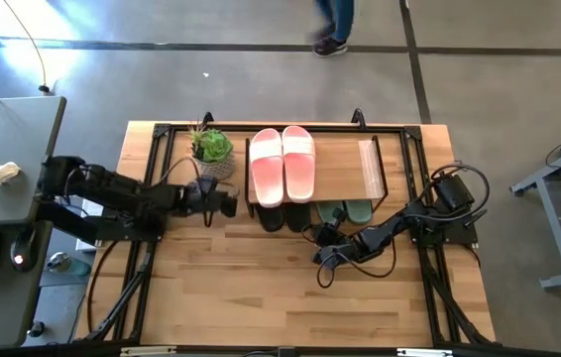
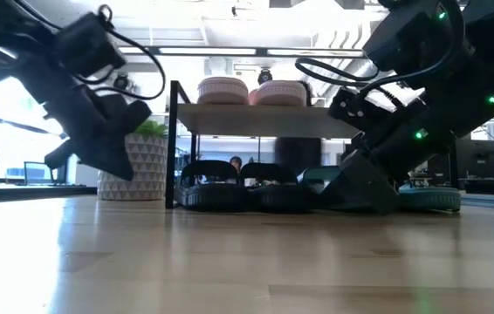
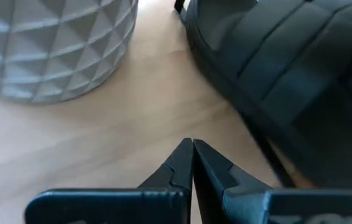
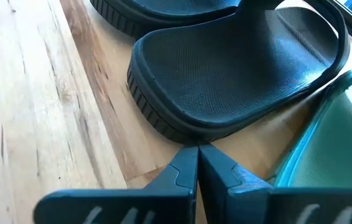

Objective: Pick and place slides into the shelf
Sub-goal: Adjust the slippers under the shelf

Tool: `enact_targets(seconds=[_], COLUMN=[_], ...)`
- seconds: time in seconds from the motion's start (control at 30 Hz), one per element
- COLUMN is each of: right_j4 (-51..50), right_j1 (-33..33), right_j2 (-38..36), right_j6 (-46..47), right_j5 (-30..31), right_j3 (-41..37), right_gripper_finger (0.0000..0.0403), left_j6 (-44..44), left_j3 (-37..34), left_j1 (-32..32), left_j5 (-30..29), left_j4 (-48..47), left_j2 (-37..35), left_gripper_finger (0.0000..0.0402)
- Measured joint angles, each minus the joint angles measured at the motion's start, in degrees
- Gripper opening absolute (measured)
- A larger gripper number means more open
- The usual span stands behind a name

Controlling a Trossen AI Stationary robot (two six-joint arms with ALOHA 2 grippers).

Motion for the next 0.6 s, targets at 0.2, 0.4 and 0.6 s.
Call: enact_targets(seconds=[0.2,0.4,0.6], right_j4=[0.19,0.21,0.23], right_j1=[0.0,0.0,0.0], right_j2=[0.0,0.0,0.0], right_j6=[0.0,0.0,-0.02], right_j5=[-0.54,-0.9,-0.96], right_j3=[0.0,0.0,0.0], right_gripper_finger=[0.0,0.0,0.0], left_j6=[5.49,5.19,-0.4], left_j3=[0.0,0.0,0.0], left_j1=[9.0,14.18,15.62], left_j5=[10.89,17.34,18.88], left_j4=[7.04,8.75,8.83], left_j2=[0.0,0.0,0.02], left_gripper_finger=[0.0,0.0,0.0])
